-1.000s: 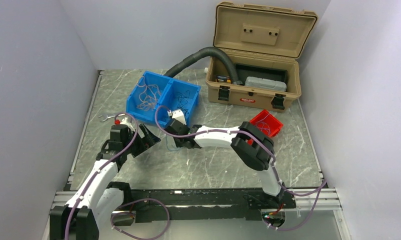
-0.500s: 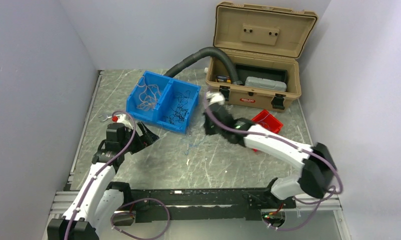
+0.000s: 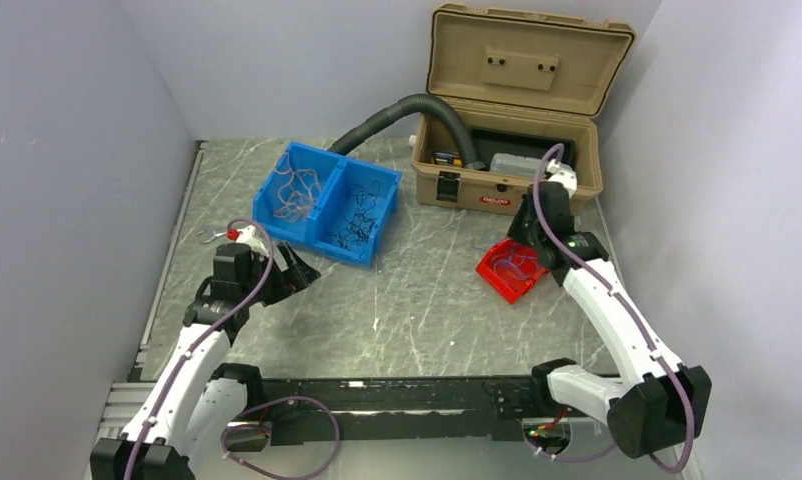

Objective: Untangle the cables

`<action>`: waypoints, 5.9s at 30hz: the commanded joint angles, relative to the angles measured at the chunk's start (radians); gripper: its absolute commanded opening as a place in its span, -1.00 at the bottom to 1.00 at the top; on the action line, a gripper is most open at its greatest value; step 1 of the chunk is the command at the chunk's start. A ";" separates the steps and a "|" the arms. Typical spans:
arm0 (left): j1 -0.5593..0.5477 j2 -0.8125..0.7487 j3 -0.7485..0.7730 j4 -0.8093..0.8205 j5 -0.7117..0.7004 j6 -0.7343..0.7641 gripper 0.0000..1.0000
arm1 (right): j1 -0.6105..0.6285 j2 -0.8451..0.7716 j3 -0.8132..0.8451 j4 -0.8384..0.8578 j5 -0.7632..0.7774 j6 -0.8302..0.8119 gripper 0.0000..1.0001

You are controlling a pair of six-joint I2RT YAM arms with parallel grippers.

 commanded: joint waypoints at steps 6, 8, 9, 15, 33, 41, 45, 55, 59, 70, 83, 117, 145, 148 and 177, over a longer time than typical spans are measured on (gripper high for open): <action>-0.022 -0.004 0.045 0.007 0.014 0.023 0.81 | -0.087 -0.064 0.156 0.013 -0.144 -0.050 -1.00; -0.025 0.002 0.048 0.014 0.031 0.031 0.82 | -0.086 -0.062 0.193 0.038 -0.237 -0.050 -1.00; -0.027 0.007 0.049 0.023 0.048 0.038 0.82 | -0.086 -0.057 0.217 0.040 -0.267 -0.045 -1.00; -0.048 0.025 0.065 0.044 0.121 0.070 0.86 | -0.086 -0.057 0.345 -0.008 -0.279 -0.047 -1.00; -0.112 0.051 0.100 0.055 0.112 0.065 0.88 | -0.087 -0.175 0.194 -0.112 0.291 0.023 -1.00; -0.128 0.035 0.102 0.036 0.096 0.064 0.89 | -0.086 -0.030 0.041 -0.008 0.286 0.059 -1.00; -0.130 0.023 0.103 0.021 0.083 0.073 0.89 | -0.086 0.095 0.056 -0.070 0.335 0.139 -1.00; -0.131 0.034 0.106 0.019 0.084 0.083 0.91 | -0.157 0.282 -0.056 0.063 0.157 0.217 -1.00; -0.131 0.030 0.104 0.014 0.073 0.092 0.92 | -0.208 0.359 -0.105 0.133 0.110 0.257 -1.00; -0.132 0.036 0.115 0.007 0.074 0.107 0.92 | -0.230 0.439 -0.053 0.036 0.131 0.370 -0.21; -0.139 0.014 0.133 0.009 0.042 0.112 0.99 | -0.223 0.126 0.046 -0.170 0.135 0.367 0.41; -0.148 -0.302 -0.277 0.407 -0.659 0.277 0.99 | -0.216 -0.411 -0.781 0.939 -0.225 -0.160 0.99; -0.087 0.035 -0.212 0.721 -0.893 0.360 0.99 | -0.260 0.102 -0.685 1.470 -0.026 -0.435 0.87; -0.068 0.103 -0.184 0.758 -0.913 0.400 0.99 | -0.286 0.137 -0.646 1.423 -0.054 -0.456 0.87; 0.146 0.599 -0.402 1.738 -0.424 0.708 0.98 | -0.292 0.373 -0.699 1.606 -0.124 -0.463 1.00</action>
